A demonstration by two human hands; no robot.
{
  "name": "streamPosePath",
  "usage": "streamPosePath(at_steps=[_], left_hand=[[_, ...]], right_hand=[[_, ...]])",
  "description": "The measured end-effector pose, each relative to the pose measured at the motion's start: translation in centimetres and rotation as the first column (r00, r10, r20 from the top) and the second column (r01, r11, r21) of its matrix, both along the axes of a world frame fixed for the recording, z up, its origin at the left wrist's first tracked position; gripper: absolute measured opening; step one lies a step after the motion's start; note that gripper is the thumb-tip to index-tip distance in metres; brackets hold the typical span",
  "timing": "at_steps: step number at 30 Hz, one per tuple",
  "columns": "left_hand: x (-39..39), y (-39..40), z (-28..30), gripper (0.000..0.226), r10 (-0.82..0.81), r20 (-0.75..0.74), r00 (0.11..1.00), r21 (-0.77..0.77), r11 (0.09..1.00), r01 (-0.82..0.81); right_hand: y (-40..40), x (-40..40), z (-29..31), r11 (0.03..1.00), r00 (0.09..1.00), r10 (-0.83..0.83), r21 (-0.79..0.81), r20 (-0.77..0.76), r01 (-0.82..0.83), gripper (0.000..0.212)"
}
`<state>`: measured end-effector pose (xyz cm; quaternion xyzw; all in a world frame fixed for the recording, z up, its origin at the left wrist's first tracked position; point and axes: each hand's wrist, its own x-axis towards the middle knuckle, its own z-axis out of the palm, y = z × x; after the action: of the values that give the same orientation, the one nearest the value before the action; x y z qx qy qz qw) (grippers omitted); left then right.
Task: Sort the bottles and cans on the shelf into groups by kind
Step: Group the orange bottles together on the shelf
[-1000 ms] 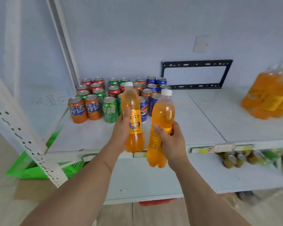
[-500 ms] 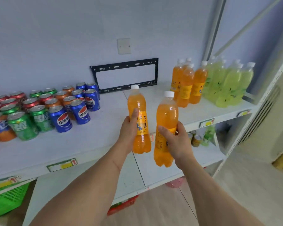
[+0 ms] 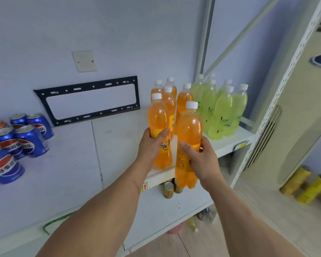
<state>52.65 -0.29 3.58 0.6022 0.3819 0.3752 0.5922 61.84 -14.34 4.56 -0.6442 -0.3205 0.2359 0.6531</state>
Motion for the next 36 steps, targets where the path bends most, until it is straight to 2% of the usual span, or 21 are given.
streamPosePath(at_steps=[7, 11, 15, 22, 25, 26, 27, 29, 30, 31, 32, 34, 36], left_hand=[[6.6, 0.2, -0.9, 0.056, 0.101, -0.063, 0.993, 0.079, 0.992, -0.096], [8.9, -0.5, -1.3, 0.065, 0.198, -0.138, 0.97, 0.113, 0.977, -0.183], [9.5, -0.8, -1.5, 0.071, 0.248, -0.14, 0.959, 0.104, 0.967, -0.234], [9.2, -0.2, -1.3, 0.081, 0.204, -0.196, 0.959, 0.09, 0.978, -0.189], [8.5, -0.8, -2.0, 0.083, 0.193, -0.303, 0.933, 0.116, 0.979, -0.165], [8.3, -1.3, -2.6, 0.081, 0.219, -0.377, 0.9, 0.143, 0.974, -0.177], [7.9, -1.8, -3.4, 0.079, 0.267, -0.49, 0.83, 0.2, 0.961, -0.191], [6.9, -3.3, -4.9, 0.073, 0.424, -0.716, 0.555, 0.432, 0.893, -0.125], [6.3, -3.8, -5.7, 0.066, 0.53, -0.739, 0.415, 0.573, 0.819, -0.026], [5.7, -4.3, -6.2, 0.059, 0.622, -0.71, 0.331, 0.68, 0.728, 0.091], [5.3, -4.7, -6.6, 0.051, 0.675, -0.676, 0.297, 0.735, 0.647, 0.203], [4.6, -5.0, -7.0, 0.038, 0.741, -0.599, 0.303, 0.796, 0.51, 0.326], [4.4, -5.0, -7.1, 0.031, 0.762, -0.562, 0.322, 0.819, 0.456, 0.349]], right_hand=[[1.1, 8.9, -0.3, 0.995, 0.995, 0.095, 0.008, 0.027, -0.095, 0.048], [1.4, 12.3, -0.5, 0.981, 0.981, 0.192, 0.002, 0.034, -0.192, 0.043], [1.9, 14.2, -1.0, 0.96, 0.96, 0.28, 0.013, 0.001, -0.28, 0.032], [2.4, 15.5, -1.7, 0.948, 0.948, 0.319, 0.012, -0.006, -0.319, 0.032], [2.8, 15.8, -1.4, 0.942, 0.943, 0.333, 0.038, -0.012, -0.333, 0.034], [3.1, 15.9, -1.4, 0.941, 0.942, 0.336, 0.046, -0.016, -0.335, 0.038], [3.5, 15.9, -1.4, 0.941, 0.941, 0.337, 0.05, -0.018, -0.336, 0.044], [4.5, 15.9, -1.5, 0.939, 0.94, 0.341, 0.05, -0.017, -0.34, 0.052], [5.0, 16.0, -1.7, 0.936, 0.937, 0.35, 0.049, -0.014, -0.349, 0.051], [5.6, 16.0, -1.9, 0.933, 0.933, 0.359, 0.041, -0.005, -0.358, 0.05], [6.1, 16.0, -2.1, 0.928, 0.929, 0.371, 0.033, 0.002, -0.37, 0.049], [6.9, 16.1, -2.4, 0.923, 0.924, 0.383, 0.022, -0.001, -0.383, 0.052], [7.7, 16.1, -2.7, 0.926, 0.926, 0.378, 0.019, 0.001, -0.378, 0.052]])
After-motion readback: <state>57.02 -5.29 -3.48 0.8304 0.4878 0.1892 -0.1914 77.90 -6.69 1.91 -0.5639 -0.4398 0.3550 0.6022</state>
